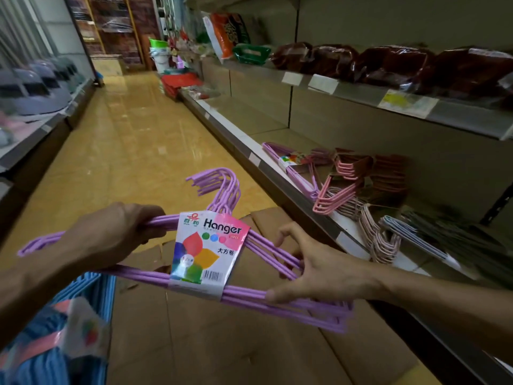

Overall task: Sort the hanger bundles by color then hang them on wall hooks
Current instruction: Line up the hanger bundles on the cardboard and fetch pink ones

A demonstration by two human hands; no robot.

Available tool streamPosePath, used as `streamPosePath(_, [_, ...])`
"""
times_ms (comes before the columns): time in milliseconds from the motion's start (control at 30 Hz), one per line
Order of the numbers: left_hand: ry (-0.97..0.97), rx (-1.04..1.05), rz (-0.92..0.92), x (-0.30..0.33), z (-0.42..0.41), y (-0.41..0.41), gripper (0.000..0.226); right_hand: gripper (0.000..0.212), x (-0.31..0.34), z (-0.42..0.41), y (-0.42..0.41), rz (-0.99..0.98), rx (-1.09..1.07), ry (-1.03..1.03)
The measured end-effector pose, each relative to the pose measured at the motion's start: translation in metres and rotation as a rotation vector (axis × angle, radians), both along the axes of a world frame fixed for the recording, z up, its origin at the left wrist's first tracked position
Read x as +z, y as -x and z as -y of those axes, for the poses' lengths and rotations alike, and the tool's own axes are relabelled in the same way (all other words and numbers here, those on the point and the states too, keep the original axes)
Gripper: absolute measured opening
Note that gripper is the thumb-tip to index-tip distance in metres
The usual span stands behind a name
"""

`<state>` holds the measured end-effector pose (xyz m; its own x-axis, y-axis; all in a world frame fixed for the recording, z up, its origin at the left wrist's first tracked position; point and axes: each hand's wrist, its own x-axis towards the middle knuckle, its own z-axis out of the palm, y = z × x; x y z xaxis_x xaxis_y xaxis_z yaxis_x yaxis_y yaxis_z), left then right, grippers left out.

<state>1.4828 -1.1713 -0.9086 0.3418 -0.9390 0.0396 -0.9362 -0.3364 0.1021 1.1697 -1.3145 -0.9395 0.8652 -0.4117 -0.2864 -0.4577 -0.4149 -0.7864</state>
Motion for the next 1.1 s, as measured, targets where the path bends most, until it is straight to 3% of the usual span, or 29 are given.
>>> streamPosePath(167, [0.114, -0.043, -0.067, -0.001, -0.014, -0.01, 0.006, 0.06, -0.003, 0.001, -0.014, 0.026, -0.163, -0.448])
streamPosePath(300, [0.177, -0.044, -0.102, -0.006, -0.02, -0.011, 0.009, 0.03, -0.006, -0.001, -0.018, 0.039, 0.022, -0.845])
streamPosePath(400, [0.191, -0.074, -0.157, -0.007, -0.022, -0.011, 0.011, 0.033, -0.011, -0.005, -0.019, 0.069, 0.159, -1.118])
streamPosePath(533, [0.246, -0.142, -0.261, -0.002, -0.026, -0.003, 0.009, 0.028, -0.008, -0.018, -0.027, 0.118, 0.288, -1.322])
streamPosePath(667, [0.128, -0.186, -0.189, -0.006, -0.022, -0.006, 0.012, 0.026, -0.011, -0.029, -0.031, 0.179, 0.201, -1.219])
streamPosePath(833, [0.036, -0.234, -0.183, -0.004, -0.02, -0.004, 0.052, 0.013, -0.01, -0.032, -0.028, 0.179, 0.105, -1.081])
streamPosePath(900, [0.014, -0.227, -0.387, 0.001, -0.019, 0.004, 0.065, 0.017, -0.012, -0.032, -0.028, 0.174, 0.08, -1.045])
streamPosePath(1000, [0.156, -0.208, -0.892, 0.009, -0.015, 0.024, 0.071, 0.015, -0.018, -0.032, -0.033, 0.17, 0.049, -0.964])
streamPosePath(1100, [0.291, -0.138, -1.047, 0.013, -0.006, 0.04, 0.056, 0.023, -0.025, -0.039, -0.042, 0.163, 0.005, -0.887])
